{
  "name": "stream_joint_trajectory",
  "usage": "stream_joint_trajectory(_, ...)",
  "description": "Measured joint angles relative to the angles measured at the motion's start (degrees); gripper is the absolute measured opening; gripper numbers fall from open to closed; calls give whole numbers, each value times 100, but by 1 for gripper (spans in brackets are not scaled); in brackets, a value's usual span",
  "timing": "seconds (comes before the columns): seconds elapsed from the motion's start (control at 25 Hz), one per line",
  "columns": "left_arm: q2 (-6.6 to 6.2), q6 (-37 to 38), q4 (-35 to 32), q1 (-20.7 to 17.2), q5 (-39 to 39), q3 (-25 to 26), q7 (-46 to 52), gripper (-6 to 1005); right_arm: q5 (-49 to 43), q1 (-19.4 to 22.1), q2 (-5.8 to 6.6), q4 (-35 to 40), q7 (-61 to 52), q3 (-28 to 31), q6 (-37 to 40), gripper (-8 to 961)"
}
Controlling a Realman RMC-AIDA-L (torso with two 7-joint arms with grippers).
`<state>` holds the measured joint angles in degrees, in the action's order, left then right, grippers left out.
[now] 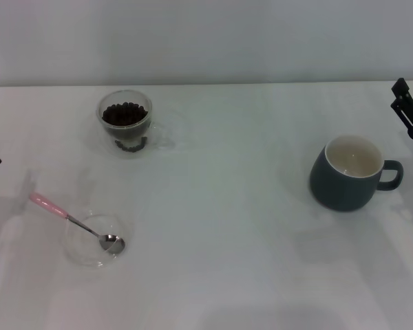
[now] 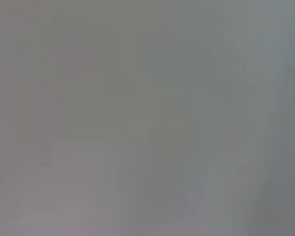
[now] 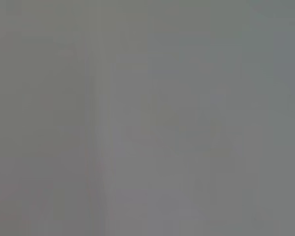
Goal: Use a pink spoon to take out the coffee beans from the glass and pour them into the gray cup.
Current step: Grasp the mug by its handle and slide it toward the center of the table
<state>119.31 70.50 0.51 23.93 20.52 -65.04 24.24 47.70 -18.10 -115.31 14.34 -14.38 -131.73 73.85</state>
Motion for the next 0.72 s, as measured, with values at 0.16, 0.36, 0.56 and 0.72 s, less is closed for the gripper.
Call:
stream_joint_trajectory(0.16,8,-156,-2,12,3,-1,-2,876,-31,-34,-1,52,537,-2,-26,874)
stream_joint_trajectory(0.36,26,-161,43,-38,9,-9,-3,876,-40,-94,-7,142,1064,-12,-171,872)
stream_joint_trajectory(0.56,30,-165,45,-88,12,-9,8,876,-42,-135,-12,185,1063,-24,-261,873)
stream_joint_trajectory(0.72,30,-167,46,-102,15,-9,11,876,-32,-88,-17,268,931,-135,-285,874)
